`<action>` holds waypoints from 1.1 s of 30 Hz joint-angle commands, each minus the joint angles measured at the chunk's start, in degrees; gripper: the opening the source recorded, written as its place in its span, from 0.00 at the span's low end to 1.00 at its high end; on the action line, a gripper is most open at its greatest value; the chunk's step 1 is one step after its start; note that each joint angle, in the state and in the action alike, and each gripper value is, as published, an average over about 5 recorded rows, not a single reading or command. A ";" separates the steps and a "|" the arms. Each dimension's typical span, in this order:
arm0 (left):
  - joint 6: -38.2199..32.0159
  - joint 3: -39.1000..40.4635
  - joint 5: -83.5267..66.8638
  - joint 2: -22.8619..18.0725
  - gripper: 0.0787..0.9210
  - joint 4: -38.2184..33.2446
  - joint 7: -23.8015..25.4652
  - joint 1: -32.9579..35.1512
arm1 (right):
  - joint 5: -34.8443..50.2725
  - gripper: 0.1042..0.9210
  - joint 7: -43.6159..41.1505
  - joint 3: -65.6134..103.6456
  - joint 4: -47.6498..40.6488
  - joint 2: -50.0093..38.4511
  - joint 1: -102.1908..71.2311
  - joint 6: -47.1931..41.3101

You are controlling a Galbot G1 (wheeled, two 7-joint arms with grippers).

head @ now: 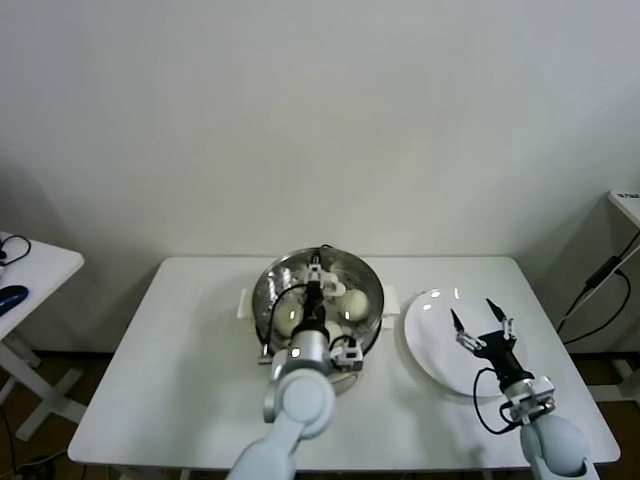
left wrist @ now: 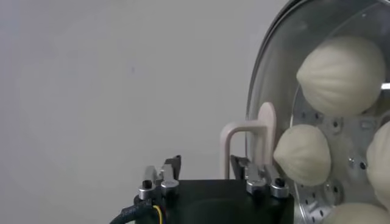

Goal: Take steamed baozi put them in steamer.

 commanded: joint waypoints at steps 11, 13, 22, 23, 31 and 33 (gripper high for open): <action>-2.22 -1.02 -2.65 2.46 0.88 -6.34 1.16 3.08 | -0.52 0.88 -0.23 -0.27 -1.46 0.04 1.18 0.22; -2.46 -1.02 -3.38 2.85 0.88 -7.05 1.18 3.71 | -0.53 0.88 -0.24 -0.30 -1.60 -0.04 1.30 0.21; -2.92 -1.42 -6.24 4.23 0.88 -10.50 0.90 5.58 | -0.52 0.88 -0.19 -0.37 -1.59 -0.70 1.48 0.01; -3.01 -1.52 -6.46 4.37 0.88 -10.89 0.86 5.79 | -0.52 0.88 -0.18 -0.41 -1.58 -0.77 1.52 -0.02; -3.91 -3.00 -9.05 6.26 0.88 -14.79 0.90 8.44 | -0.63 0.88 -0.20 -0.54 -2.18 -0.90 2.09 -0.05; -4.22 -3.38 -10.17 6.98 0.88 -15.66 1.04 9.58 | -0.63 0.88 -0.21 -0.50 -2.48 -0.96 2.32 -0.05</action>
